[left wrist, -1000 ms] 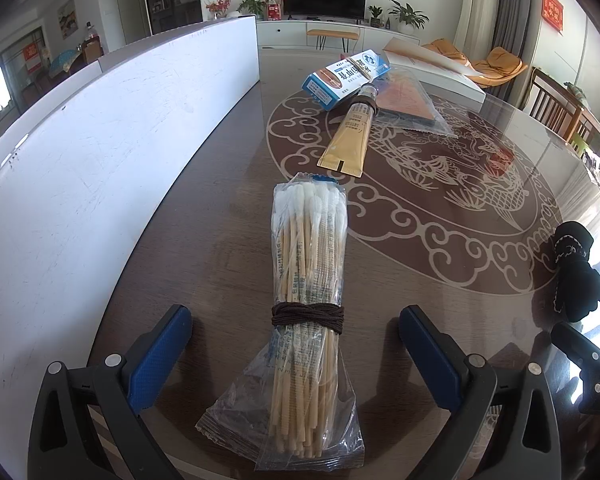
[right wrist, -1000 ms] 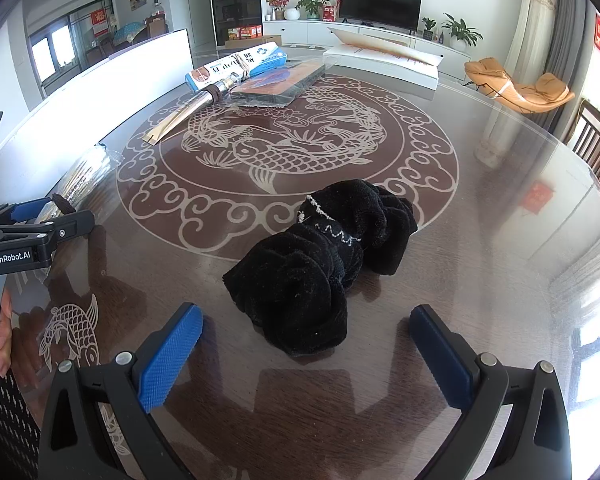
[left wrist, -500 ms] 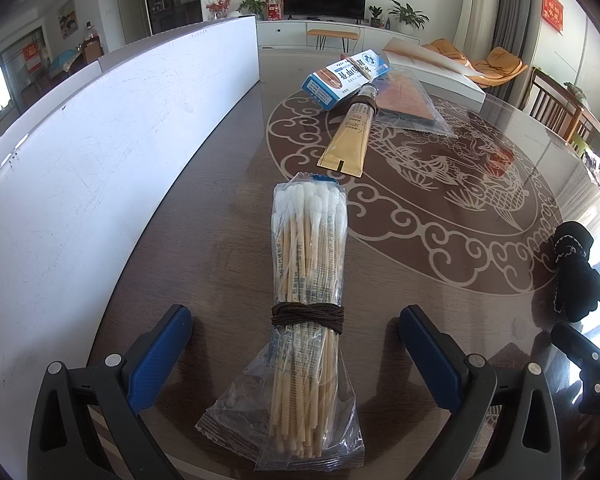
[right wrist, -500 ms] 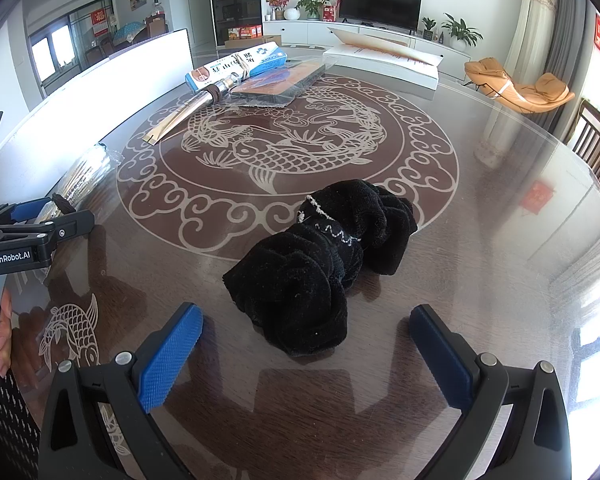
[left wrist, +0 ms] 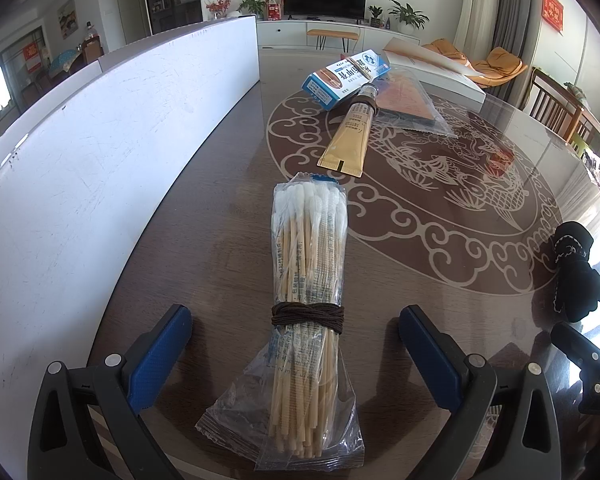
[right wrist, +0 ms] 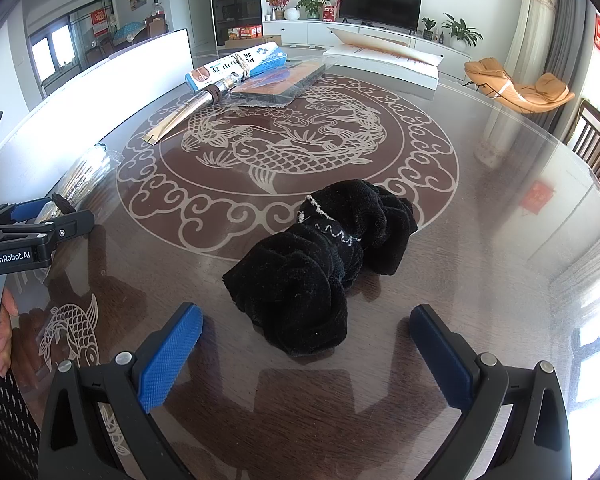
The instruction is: Organize objects
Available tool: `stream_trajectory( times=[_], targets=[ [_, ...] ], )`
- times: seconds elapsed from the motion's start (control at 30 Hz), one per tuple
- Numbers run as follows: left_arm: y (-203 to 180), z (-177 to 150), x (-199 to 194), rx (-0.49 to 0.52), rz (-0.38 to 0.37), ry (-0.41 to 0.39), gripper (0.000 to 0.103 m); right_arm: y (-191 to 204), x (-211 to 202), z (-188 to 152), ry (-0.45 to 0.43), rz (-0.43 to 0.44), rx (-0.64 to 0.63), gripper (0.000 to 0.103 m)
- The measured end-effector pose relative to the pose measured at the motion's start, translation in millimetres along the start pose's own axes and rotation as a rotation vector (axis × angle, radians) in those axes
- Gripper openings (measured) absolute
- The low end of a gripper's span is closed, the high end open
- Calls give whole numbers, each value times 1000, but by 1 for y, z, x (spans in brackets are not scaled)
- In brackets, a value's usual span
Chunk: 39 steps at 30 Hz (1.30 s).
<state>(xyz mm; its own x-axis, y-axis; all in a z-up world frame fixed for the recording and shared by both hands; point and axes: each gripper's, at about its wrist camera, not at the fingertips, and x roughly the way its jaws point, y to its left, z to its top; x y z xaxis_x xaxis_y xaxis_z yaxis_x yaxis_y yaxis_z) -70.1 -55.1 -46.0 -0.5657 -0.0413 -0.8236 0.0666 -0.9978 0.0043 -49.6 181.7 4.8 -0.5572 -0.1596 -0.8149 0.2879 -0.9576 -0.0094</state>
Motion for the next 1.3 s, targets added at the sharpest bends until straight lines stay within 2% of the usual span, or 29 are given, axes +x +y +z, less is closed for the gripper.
stream_trajectory(
  times=[0.77,0.83,0.9,1.0,1.07,1.1,1.13,1.17,1.2,1.27,1.3],
  targets=[
    [1,-1,0,6,-12,5,103,0,0,-1,1,1,-1,103],
    [2,-1,-1,36,-31,18,103,-2,0,1,33,23,-23,103],
    [3,1,-1,95,-68,56,103,-4,1,5,126,48,-55,103],
    [2,7,1,132,-81,121,103,-13,-3,12,200,115,10,103],
    [1,12,3,132,-77,132,103,-16,1,20,224,136,60,103],
    [0,13,1,135,-78,111,89,-17,3,25,222,142,83,103],
    [-1,14,-2,138,-83,87,67,-17,5,30,209,142,102,103],
    [-2,14,-6,141,-83,66,54,-17,8,35,194,136,112,98],
    [-2,14,-8,143,-78,52,28,-16,12,39,182,124,116,88],
    [0,11,-11,144,-82,39,28,-16,16,45,155,69,97,39],
    [2,7,-15,139,-97,24,28,-18,15,47,148,62,93,37]
  ],
)
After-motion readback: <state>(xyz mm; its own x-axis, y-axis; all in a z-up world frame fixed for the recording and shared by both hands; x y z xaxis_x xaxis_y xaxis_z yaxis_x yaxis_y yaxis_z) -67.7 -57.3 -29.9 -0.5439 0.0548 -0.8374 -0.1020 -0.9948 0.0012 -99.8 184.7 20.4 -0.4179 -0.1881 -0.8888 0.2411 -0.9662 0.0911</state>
